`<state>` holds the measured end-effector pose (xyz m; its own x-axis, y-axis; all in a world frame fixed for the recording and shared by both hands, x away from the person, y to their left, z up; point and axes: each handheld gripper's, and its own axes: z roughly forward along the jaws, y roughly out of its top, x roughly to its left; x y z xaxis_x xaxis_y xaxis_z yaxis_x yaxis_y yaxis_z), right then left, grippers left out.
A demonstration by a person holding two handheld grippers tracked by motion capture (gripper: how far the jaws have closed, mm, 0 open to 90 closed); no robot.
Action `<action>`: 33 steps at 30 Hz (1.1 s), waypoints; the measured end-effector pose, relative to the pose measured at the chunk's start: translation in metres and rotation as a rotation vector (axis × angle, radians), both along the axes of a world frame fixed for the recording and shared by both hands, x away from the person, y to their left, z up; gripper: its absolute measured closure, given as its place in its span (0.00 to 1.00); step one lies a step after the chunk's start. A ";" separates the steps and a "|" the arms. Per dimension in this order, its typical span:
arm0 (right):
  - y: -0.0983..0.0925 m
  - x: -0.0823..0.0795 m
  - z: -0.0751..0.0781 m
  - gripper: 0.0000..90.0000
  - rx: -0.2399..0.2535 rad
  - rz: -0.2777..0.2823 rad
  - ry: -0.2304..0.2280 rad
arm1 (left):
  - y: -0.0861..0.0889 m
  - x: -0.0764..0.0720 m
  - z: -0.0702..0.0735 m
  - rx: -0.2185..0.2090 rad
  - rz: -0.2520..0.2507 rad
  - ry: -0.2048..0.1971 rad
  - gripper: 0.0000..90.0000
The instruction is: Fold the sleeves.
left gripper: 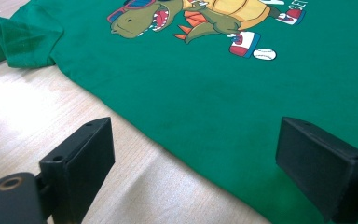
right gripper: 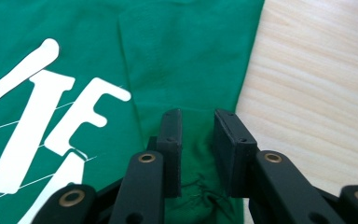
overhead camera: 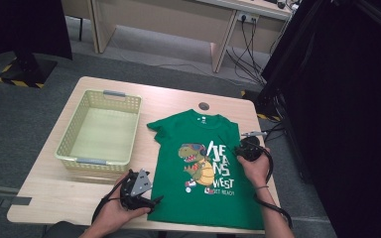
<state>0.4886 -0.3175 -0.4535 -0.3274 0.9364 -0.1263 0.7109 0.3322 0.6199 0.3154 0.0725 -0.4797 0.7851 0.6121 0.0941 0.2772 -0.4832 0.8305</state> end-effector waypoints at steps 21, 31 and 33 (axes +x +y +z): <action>0.011 -0.008 -0.002 0.66 0.039 0.025 -0.001 | 0.000 -0.001 0.000 0.004 -0.003 -0.001 0.12; 0.000 -0.006 -0.007 0.65 0.060 0.006 -0.004 | 0.000 -0.001 0.000 0.004 -0.004 -0.002 0.12; -0.002 -0.005 -0.008 0.65 0.078 0.000 -0.008 | 0.000 -0.001 0.000 0.006 -0.004 -0.004 0.12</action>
<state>0.4835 -0.3198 -0.4610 -0.3271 0.9433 -0.0559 0.7056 0.2832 0.6495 0.3147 0.0723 -0.4797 0.7875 0.6080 0.1006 0.2719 -0.4893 0.8286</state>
